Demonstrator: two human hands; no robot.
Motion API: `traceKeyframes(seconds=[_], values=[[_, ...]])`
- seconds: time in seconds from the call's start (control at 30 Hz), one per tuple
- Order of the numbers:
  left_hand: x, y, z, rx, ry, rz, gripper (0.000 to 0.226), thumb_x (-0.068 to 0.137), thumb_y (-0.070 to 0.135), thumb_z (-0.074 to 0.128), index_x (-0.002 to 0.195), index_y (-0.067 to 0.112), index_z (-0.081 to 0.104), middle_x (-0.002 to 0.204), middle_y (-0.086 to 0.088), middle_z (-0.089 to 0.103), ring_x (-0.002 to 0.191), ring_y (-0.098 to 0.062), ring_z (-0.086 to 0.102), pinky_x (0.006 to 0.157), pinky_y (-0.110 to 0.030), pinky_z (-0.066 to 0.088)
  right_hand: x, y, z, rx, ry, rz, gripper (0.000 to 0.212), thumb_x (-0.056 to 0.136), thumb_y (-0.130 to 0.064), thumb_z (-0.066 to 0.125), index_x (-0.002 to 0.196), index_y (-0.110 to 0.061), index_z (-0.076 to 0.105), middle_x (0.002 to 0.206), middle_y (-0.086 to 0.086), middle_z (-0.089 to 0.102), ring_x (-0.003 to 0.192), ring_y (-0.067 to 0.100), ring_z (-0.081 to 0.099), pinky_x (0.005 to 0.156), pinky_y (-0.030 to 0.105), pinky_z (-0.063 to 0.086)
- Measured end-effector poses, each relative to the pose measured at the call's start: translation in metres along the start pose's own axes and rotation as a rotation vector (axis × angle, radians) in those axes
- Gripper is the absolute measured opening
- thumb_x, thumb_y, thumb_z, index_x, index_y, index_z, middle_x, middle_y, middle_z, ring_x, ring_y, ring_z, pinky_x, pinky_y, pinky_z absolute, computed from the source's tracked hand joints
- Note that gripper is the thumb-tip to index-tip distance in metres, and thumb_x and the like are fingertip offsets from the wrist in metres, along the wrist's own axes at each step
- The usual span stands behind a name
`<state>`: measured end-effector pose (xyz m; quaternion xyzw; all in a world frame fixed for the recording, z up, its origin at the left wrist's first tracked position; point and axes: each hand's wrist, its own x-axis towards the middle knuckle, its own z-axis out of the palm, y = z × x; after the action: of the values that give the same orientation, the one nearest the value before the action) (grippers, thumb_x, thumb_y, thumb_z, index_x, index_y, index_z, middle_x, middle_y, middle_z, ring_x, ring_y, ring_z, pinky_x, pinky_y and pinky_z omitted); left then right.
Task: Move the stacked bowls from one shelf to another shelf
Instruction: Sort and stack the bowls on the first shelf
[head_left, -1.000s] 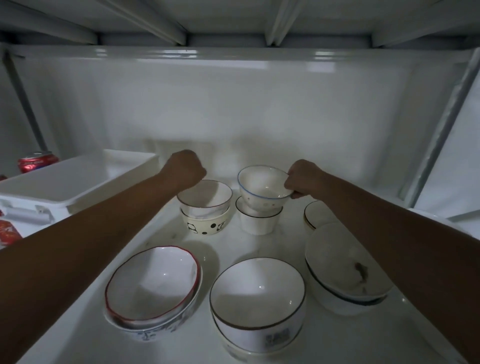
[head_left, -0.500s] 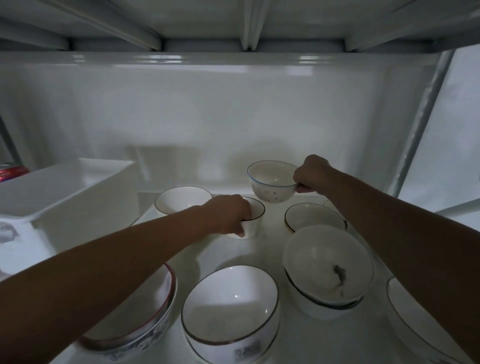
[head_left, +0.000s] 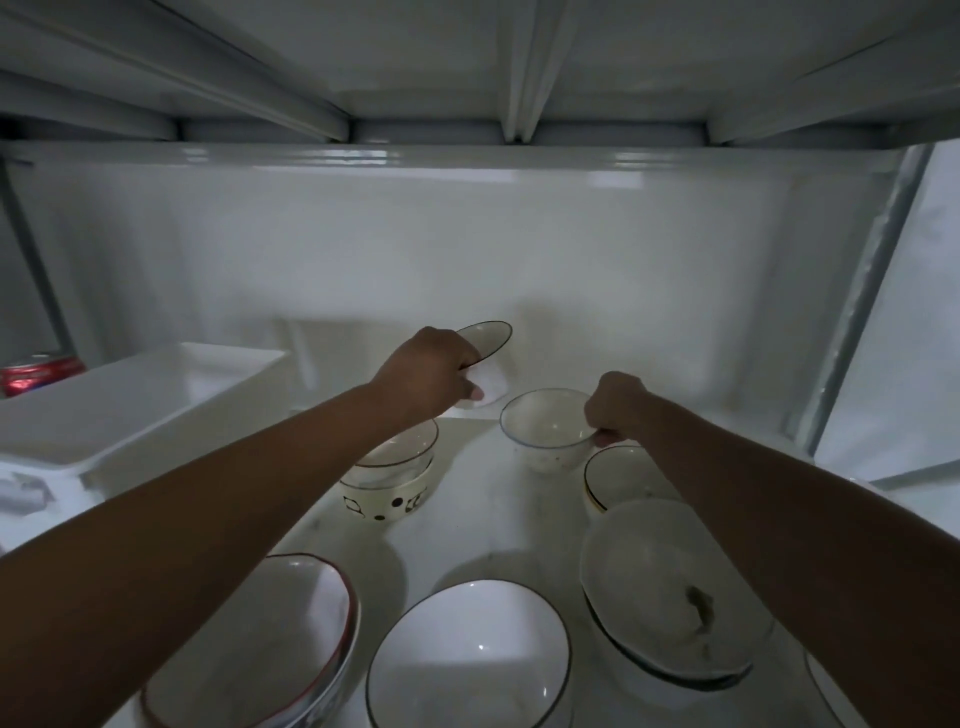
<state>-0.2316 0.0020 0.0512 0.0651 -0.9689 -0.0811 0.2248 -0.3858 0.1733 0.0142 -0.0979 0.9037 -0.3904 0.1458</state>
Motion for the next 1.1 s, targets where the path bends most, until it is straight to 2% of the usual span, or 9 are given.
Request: traceKeyframes(seconds=[0.1,0.13,0.23,0.33,0.43,0.63,0.83,0.97,1.1], values=[[0.0,-0.003,-0.002,0.009,-0.035,0.027,0.048,0.075,0.019,0.077,0.052,0.016,0.035,0.054,0.006,0.032,0.058,-0.017,0.035,0.05,-0.024,0.023,-0.01,-0.006,0.012,-0.266,-0.109,-0.108,0.016,0.095,-0.018,0.06,0.096,-0.004,0.069,0.094,0.011,0.071,0.085,0.014,0.075,0.072,0.021,0.054],[-0.001,-0.005,-0.001,0.01,-0.045,0.046,0.048,0.075,0.018,0.078,0.052,0.015,0.036,0.054,0.005,0.031,0.061,-0.019,0.037,0.051,-0.026,0.023,-0.009,-0.008,0.017,-0.193,-0.154,-0.089,0.018,0.095,-0.014,0.06,0.105,-0.001,0.068,0.1,0.011,0.071,0.077,0.014,0.076,0.069,0.022,0.057],[-0.001,-0.01,0.007,0.013,-0.071,0.088,0.024,0.073,0.016,0.079,0.065,0.003,0.06,0.06,0.001,0.045,0.069,-0.022,0.049,0.06,-0.029,0.035,-0.003,-0.012,0.029,-0.171,-0.191,-0.103,0.007,0.095,-0.004,0.062,0.099,0.002,0.059,0.076,0.017,0.065,0.034,0.013,0.062,0.036,0.023,0.051],[0.0,-0.012,0.016,-0.023,-0.098,0.103,0.016,0.073,0.013,0.079,0.085,0.004,0.074,0.079,-0.006,0.063,0.078,-0.019,0.057,0.071,-0.028,0.044,-0.008,-0.014,0.031,-0.169,-0.246,-0.13,0.013,0.098,-0.007,0.059,0.088,0.0,0.058,0.073,0.016,0.064,0.045,0.016,0.069,0.052,0.026,0.059],[0.002,-0.009,0.027,-0.043,-0.146,0.094,0.015,0.072,0.011,0.078,0.086,0.006,0.076,0.074,-0.002,0.064,0.077,-0.017,0.056,0.067,-0.026,0.041,-0.009,-0.012,0.019,-0.147,-0.259,-0.182,0.017,0.099,-0.009,0.055,0.087,0.001,0.063,0.08,0.016,0.069,0.072,0.027,0.073,0.074,0.03,0.059],[0.005,0.012,0.039,-0.01,-0.246,0.129,0.01,0.076,0.013,0.075,0.086,0.01,0.075,0.063,0.004,0.052,0.07,-0.015,0.049,0.06,-0.023,0.033,-0.005,-0.019,0.004,0.016,-0.171,-0.204,0.04,0.1,-0.04,0.051,0.082,-0.005,0.061,0.07,0.009,0.061,0.055,0.019,0.055,0.053,0.024,0.046],[0.006,0.012,0.047,-0.051,-0.356,0.188,0.011,0.078,0.01,0.074,0.087,0.005,0.075,0.067,0.001,0.052,0.065,-0.01,0.046,0.059,-0.02,0.033,-0.008,-0.01,0.012,-0.248,-0.1,-0.267,0.021,0.085,-0.01,0.061,0.066,-0.001,0.064,0.051,0.006,0.062,0.04,0.016,0.053,0.04,0.018,0.045],[-0.001,0.007,0.048,-0.055,-0.425,0.2,0.011,0.083,0.01,0.069,0.079,0.0,0.068,0.058,0.003,0.043,0.062,-0.013,0.04,0.057,-0.021,0.03,-0.012,-0.013,0.021,-0.388,-0.078,-0.298,0.026,0.082,-0.008,0.059,0.057,-0.004,0.062,0.039,-0.001,0.058,0.026,0.008,0.049,0.035,0.014,0.043],[-0.006,0.001,0.054,0.008,-0.46,0.178,0.025,0.093,0.019,0.059,0.076,0.002,0.061,0.057,0.006,0.04,0.07,-0.019,0.042,0.06,-0.025,0.03,-0.014,-0.015,0.029,-0.553,-0.05,-0.352,0.024,0.079,-0.012,0.059,0.056,-0.009,0.06,0.041,-0.001,0.056,0.032,0.012,0.05,0.046,0.017,0.046]])
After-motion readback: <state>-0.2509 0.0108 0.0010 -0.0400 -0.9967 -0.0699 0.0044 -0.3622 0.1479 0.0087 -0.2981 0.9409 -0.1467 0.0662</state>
